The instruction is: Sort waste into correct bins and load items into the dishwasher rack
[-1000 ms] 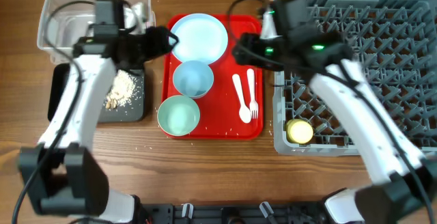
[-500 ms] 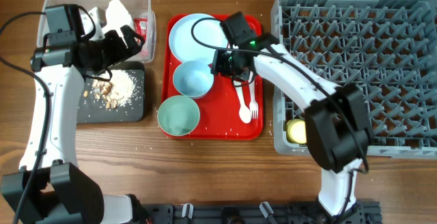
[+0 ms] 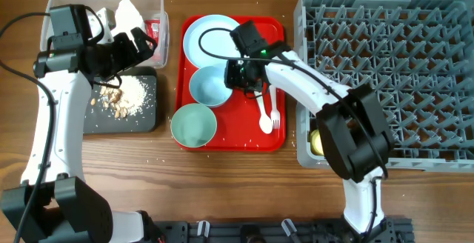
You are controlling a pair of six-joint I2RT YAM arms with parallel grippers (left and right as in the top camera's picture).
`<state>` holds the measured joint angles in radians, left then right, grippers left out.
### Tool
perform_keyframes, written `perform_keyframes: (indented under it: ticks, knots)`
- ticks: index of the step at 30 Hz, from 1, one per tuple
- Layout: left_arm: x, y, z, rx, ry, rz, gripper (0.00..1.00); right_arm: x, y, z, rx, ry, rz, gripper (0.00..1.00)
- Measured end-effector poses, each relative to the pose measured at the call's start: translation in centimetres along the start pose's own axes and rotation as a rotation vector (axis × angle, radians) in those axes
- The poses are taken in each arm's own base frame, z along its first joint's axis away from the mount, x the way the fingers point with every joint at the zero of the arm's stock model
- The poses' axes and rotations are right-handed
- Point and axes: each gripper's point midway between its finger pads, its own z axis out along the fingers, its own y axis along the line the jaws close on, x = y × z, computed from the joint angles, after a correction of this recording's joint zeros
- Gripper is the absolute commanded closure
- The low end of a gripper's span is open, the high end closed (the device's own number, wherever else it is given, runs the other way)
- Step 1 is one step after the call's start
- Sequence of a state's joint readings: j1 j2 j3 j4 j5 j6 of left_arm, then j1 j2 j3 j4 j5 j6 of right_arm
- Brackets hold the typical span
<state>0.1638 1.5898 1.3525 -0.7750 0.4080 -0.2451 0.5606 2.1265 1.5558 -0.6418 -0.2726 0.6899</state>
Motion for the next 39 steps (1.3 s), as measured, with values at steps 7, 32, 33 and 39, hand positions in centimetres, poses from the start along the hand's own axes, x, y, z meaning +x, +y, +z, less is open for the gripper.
perform_keyframes:
  ticks: [7,32,33,39]
  knots:
    - [0.0,0.0,0.0,0.0,0.0,0.0,0.0,0.7,-0.4,0.0,0.018,0.024,0.007,0.96]
    - [0.0,0.0,0.0,0.0,0.0,0.0,0.0,-6.5,-15.2,-33.2,0.769,-0.854,0.204,0.96]
    - [0.0,0.0,0.0,0.0,0.0,0.0,0.0,-7.0,-15.7,-33.5,0.818,-0.877,0.206,0.96]
    - [0.0,0.0,0.0,0.0,0.001,0.0,0.0,-11.6,-16.4,-32.7,1.027,-0.973,0.118,0.96]
